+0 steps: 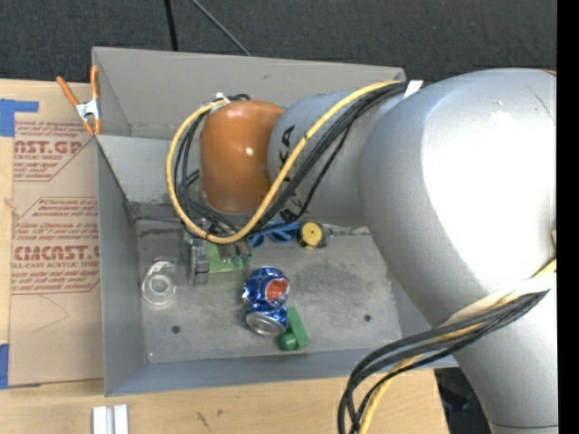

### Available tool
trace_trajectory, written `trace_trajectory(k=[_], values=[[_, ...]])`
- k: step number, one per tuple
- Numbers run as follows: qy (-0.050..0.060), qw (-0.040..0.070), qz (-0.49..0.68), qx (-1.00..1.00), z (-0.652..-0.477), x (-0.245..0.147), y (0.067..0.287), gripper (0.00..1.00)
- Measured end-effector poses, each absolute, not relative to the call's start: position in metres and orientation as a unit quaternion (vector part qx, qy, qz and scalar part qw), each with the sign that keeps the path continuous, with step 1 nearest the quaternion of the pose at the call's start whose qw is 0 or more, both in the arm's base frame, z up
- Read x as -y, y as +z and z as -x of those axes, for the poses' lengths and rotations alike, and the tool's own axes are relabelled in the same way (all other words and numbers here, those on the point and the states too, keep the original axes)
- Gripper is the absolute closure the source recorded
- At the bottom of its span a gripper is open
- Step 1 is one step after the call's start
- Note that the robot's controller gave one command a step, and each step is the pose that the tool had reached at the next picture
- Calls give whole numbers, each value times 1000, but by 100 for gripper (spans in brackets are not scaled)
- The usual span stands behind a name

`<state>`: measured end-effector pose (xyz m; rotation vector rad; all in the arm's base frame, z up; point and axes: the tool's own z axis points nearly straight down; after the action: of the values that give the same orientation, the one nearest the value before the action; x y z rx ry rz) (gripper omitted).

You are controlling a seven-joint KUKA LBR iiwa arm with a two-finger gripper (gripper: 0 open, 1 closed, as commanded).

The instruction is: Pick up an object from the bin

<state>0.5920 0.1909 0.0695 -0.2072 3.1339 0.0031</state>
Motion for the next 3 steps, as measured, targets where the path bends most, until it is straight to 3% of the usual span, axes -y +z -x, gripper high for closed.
trace_trajectory(k=[1,2,3], values=[[1,0,66,-998,-592,-191,69,0],[0,0,-57,-998,-571,-147,70,0],[1,0,-57,-998,-571,-148,69,100]])
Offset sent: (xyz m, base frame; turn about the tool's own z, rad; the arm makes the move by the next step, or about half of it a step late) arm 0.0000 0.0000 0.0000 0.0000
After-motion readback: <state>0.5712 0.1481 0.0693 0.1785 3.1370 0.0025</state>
